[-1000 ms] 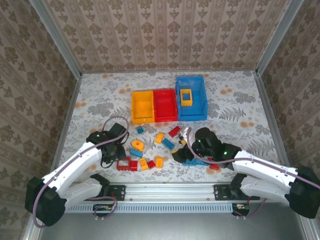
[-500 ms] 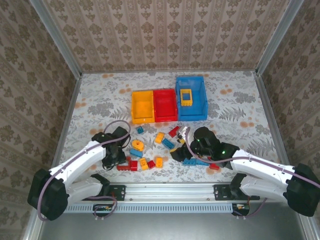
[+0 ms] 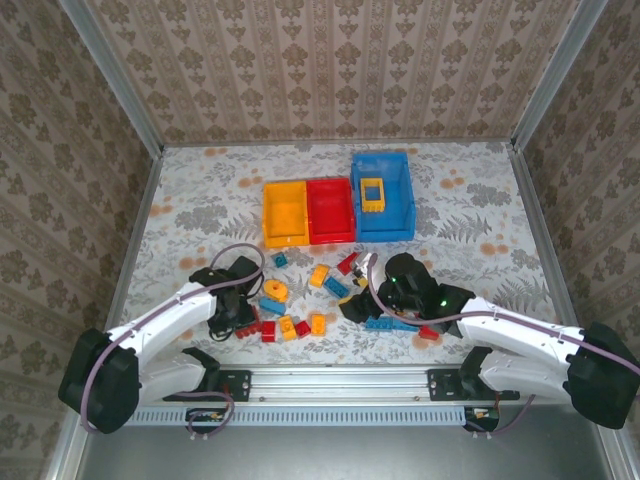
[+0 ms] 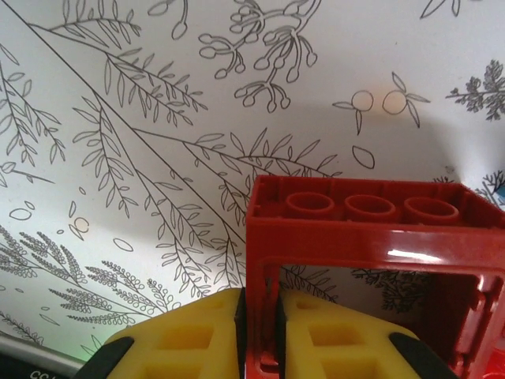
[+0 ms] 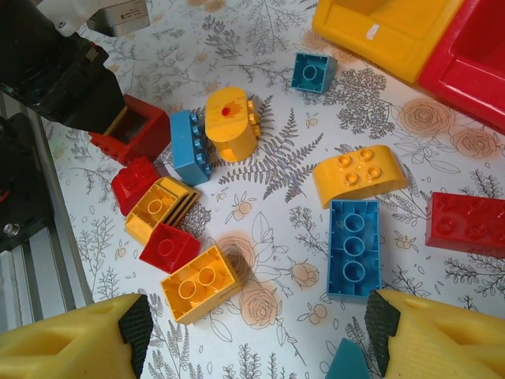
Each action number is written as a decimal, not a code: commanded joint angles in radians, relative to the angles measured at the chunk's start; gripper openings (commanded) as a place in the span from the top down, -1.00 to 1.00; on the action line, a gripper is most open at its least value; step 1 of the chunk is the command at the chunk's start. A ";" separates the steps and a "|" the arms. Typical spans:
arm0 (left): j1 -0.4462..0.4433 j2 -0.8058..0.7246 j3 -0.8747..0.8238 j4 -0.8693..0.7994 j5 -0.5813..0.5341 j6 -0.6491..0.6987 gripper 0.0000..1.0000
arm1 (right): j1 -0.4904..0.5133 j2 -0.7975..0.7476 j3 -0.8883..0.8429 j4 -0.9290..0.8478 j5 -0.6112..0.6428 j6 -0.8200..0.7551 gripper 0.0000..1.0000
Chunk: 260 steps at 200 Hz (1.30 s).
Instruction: Sort the legos into containers by color
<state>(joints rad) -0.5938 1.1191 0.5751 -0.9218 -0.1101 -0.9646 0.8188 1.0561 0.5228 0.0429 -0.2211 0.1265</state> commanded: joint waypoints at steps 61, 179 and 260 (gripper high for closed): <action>0.008 -0.024 0.111 -0.113 -0.127 0.070 0.70 | 0.004 0.025 0.088 0.010 0.043 -0.002 -0.48; 0.114 0.507 0.909 -0.105 -0.059 0.423 0.73 | -0.143 0.221 0.335 0.107 0.186 0.090 -0.46; 0.186 0.949 1.375 -0.143 -0.011 0.577 0.74 | -0.178 0.410 0.566 -0.036 0.253 0.140 -0.44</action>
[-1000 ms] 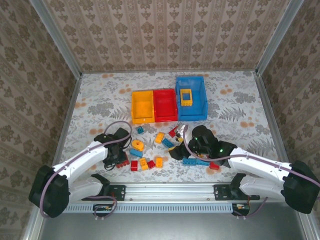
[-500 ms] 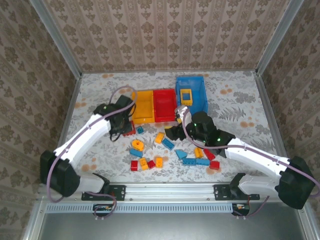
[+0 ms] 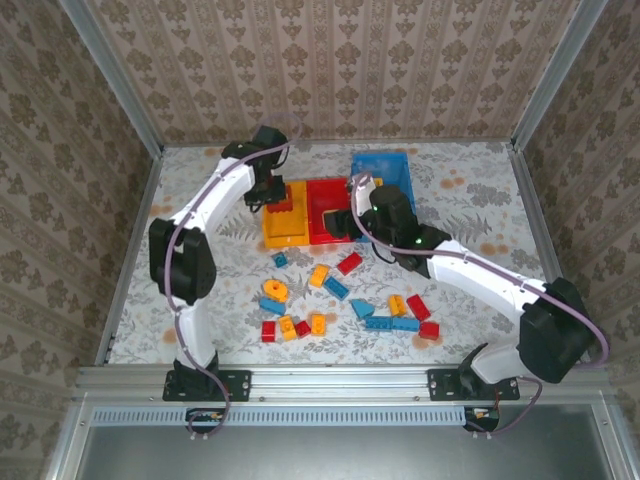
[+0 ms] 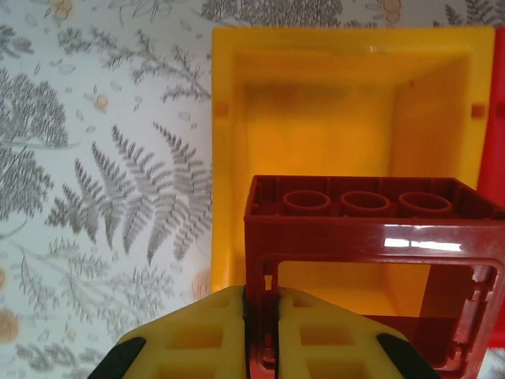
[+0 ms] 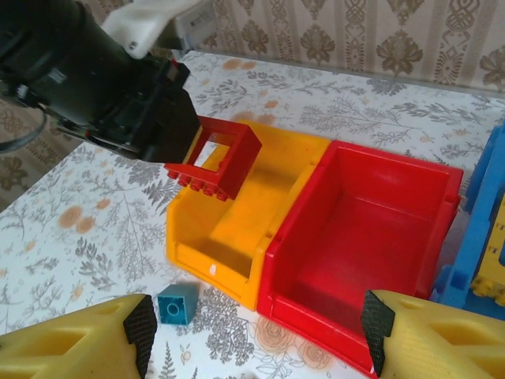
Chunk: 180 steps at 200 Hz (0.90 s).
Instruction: Sort the legos into containers by color
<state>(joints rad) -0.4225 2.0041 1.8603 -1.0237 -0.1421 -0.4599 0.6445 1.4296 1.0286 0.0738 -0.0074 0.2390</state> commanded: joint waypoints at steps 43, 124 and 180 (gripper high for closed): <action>0.019 0.191 0.204 -0.047 0.055 0.100 0.74 | -0.001 0.100 0.135 -0.112 0.022 0.039 -0.43; 0.022 0.258 0.184 0.008 0.115 0.077 0.72 | 0.059 0.164 0.209 -0.103 0.002 0.010 -0.43; 0.022 0.301 0.188 0.030 0.133 0.067 0.67 | 0.069 0.157 0.208 -0.131 0.005 0.005 -0.43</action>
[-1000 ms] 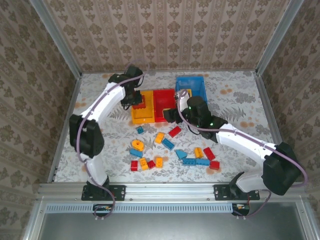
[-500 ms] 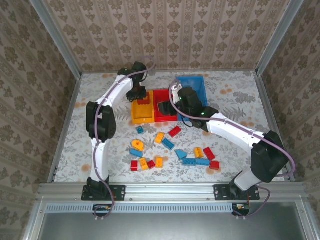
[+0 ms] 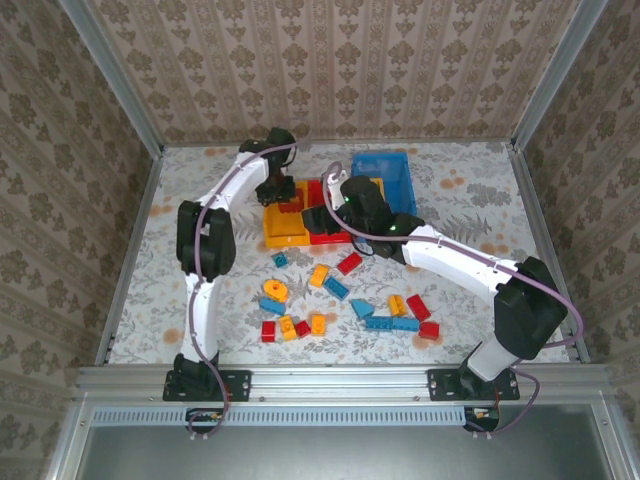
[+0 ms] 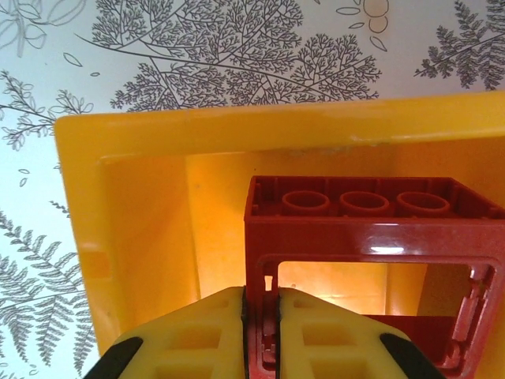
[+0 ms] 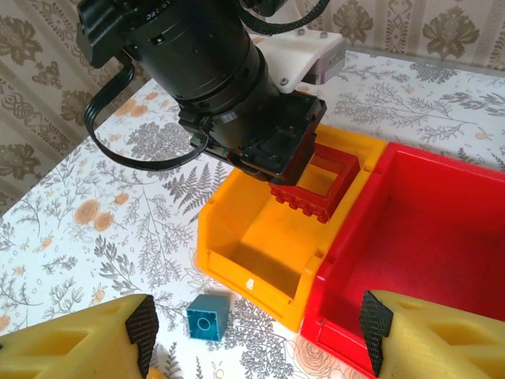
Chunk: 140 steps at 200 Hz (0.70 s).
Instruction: Sort the legos into containers by color
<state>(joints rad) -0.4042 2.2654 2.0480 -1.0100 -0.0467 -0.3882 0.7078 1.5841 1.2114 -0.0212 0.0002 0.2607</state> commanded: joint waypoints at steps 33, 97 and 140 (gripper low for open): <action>0.004 0.043 -0.008 0.022 0.047 -0.009 0.63 | 0.007 -0.021 -0.003 -0.042 0.009 -0.015 -0.44; 0.004 -0.006 -0.012 0.004 0.025 -0.012 0.33 | 0.007 -0.102 -0.070 -0.073 0.047 -0.038 -0.46; 0.003 -0.105 -0.065 0.026 0.039 -0.047 0.08 | 0.005 -0.234 -0.154 -0.117 0.113 -0.053 -0.44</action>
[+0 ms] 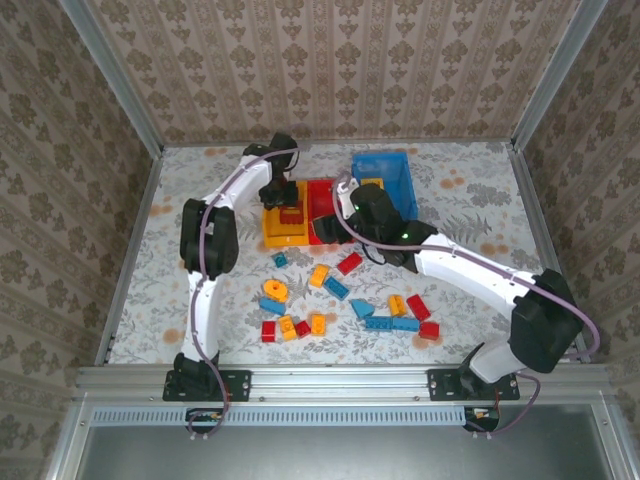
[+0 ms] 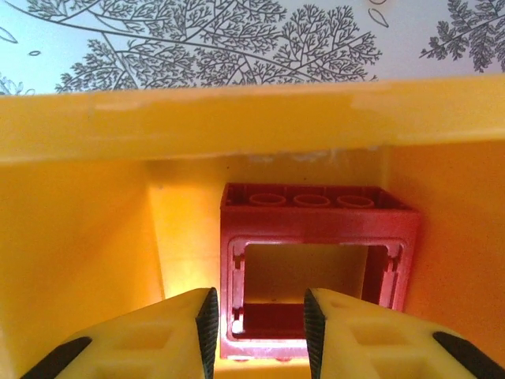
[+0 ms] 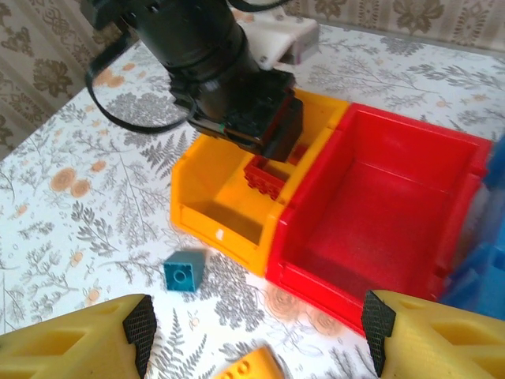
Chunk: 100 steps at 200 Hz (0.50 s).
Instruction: Sort the legos into containers by color
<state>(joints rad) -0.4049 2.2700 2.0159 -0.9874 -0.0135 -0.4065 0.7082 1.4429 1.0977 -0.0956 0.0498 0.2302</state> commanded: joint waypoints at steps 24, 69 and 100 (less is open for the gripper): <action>0.000 -0.170 -0.073 0.024 0.027 -0.057 -0.06 | 0.004 -0.158 -0.076 -0.090 0.091 -0.016 -0.42; -0.006 -0.280 -0.174 0.099 0.090 -0.122 -0.04 | -0.001 -0.254 -0.105 -0.191 0.136 0.012 -0.39; -0.024 -0.411 -0.277 0.165 0.100 -0.134 -0.04 | 0.000 -0.296 -0.091 -0.312 0.082 0.018 -0.33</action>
<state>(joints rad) -0.4107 1.9728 1.8118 -0.8810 0.0574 -0.5068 0.7078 1.1893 1.0039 -0.2741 0.1467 0.2390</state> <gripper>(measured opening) 0.520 0.676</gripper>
